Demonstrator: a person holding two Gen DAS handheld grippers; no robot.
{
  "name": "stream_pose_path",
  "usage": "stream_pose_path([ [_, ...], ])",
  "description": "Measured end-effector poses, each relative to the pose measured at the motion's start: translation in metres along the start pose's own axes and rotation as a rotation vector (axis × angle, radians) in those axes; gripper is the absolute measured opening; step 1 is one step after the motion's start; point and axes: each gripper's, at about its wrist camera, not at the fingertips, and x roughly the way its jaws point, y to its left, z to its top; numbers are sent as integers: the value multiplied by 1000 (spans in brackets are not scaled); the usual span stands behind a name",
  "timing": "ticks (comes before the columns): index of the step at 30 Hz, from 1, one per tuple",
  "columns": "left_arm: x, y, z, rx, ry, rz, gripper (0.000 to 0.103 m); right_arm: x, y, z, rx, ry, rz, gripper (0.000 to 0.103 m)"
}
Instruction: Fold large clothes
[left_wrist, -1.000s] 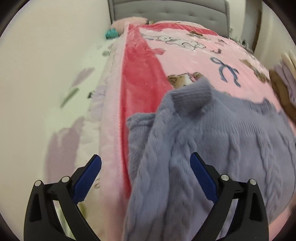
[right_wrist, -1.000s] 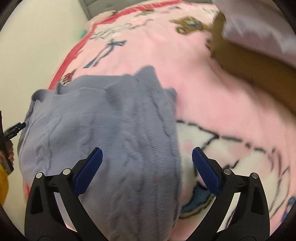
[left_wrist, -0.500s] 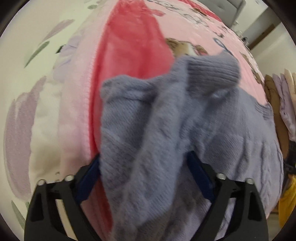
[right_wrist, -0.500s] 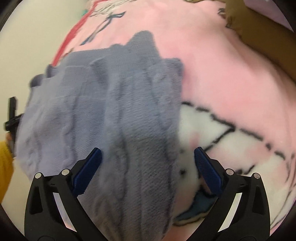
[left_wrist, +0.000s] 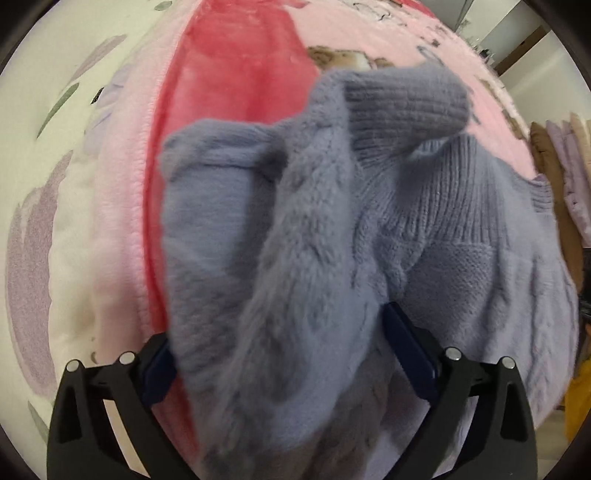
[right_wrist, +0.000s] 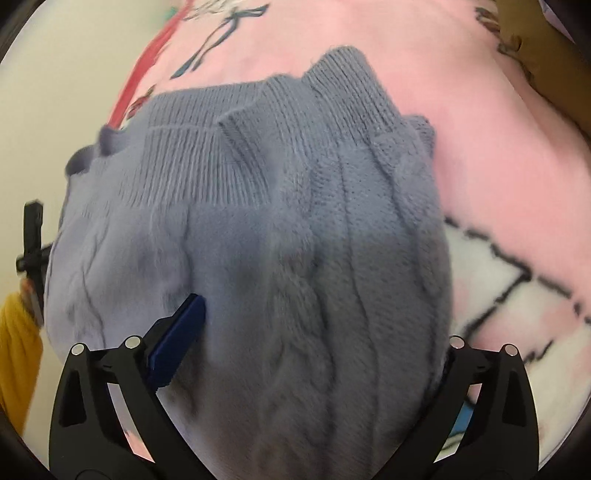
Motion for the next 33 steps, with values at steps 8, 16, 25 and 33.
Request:
stream_pose_path([
  [8,-35,-41,-7,-34,-111,109,28,-32,19,-8,19,-129,-18,25],
  [16,-154,-50,-73,-247,-342,-43,24,-140,62,-52,-2,-285,98,22],
  [25,-197,-44,-143,-373,-297,-98,24,-192,70,-101,10,-272,71,21],
  [33,-102,-26,-181,-318,-141,-1,34,-123,9,-143,135,-138,-29,24],
])
